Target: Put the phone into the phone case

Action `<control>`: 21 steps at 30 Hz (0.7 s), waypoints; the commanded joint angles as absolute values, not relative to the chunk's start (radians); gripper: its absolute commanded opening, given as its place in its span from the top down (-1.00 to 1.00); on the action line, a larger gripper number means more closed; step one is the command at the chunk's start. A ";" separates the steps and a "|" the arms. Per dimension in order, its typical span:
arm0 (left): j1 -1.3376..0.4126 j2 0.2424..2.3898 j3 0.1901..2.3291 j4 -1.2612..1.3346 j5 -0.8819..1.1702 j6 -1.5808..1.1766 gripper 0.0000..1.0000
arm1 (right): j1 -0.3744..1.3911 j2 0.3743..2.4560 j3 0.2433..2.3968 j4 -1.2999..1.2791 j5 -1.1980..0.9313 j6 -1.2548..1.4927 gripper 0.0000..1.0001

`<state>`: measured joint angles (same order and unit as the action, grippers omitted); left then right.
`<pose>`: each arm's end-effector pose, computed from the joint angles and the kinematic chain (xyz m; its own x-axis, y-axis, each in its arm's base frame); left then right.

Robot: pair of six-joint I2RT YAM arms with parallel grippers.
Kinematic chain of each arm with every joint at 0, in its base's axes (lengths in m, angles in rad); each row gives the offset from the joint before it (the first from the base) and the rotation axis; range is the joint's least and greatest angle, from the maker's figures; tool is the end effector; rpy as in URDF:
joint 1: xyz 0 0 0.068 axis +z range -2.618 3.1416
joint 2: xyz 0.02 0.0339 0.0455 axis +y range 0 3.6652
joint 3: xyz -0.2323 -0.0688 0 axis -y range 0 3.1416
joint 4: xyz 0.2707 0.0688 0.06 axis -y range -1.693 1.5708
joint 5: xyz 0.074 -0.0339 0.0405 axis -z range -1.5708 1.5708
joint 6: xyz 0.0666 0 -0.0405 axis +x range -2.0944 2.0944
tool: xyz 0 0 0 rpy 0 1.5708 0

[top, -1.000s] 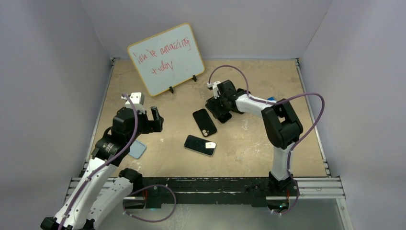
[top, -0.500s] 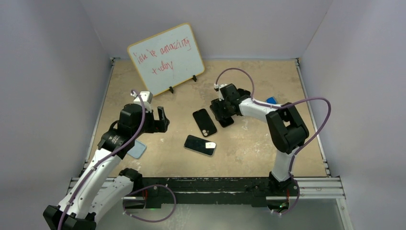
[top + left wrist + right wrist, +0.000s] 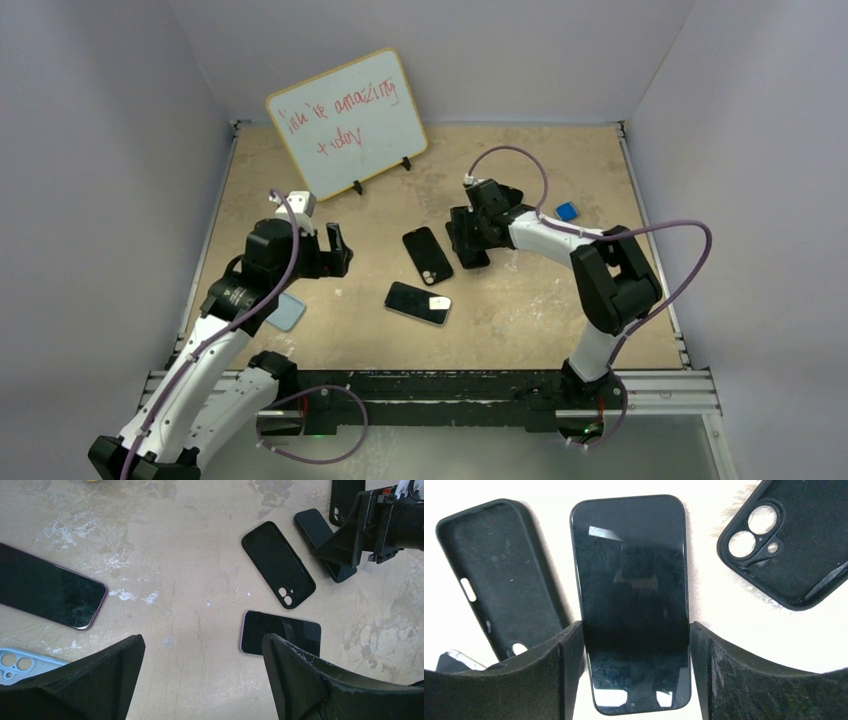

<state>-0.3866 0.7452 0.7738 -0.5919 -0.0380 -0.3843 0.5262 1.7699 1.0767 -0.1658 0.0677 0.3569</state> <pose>0.2204 -0.0870 0.2637 -0.5886 -0.1649 -0.7914 0.1363 0.9447 -0.2982 0.3518 0.1991 0.1080 -0.7752 -0.0472 -0.6299 -0.2050 0.9620 0.1802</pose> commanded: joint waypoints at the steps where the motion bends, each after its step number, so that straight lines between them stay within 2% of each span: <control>1: -0.387 0.718 0.775 -0.549 -0.041 -0.396 -0.83 | 0.563 1.682 1.103 -0.182 0.086 0.421 0.26; 9: -0.386 0.690 0.773 -0.549 -0.040 -0.397 -0.83 | 0.673 1.657 1.125 -0.163 0.127 0.469 0.32; 21: -0.387 0.668 0.772 -0.555 -0.054 -0.406 -0.83 | 0.767 1.711 1.087 0.068 0.157 0.494 0.34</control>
<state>-0.3866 0.6846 0.7738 -0.5888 -0.0399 -0.3847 0.7586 1.7000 1.0786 -0.0761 0.1143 0.4728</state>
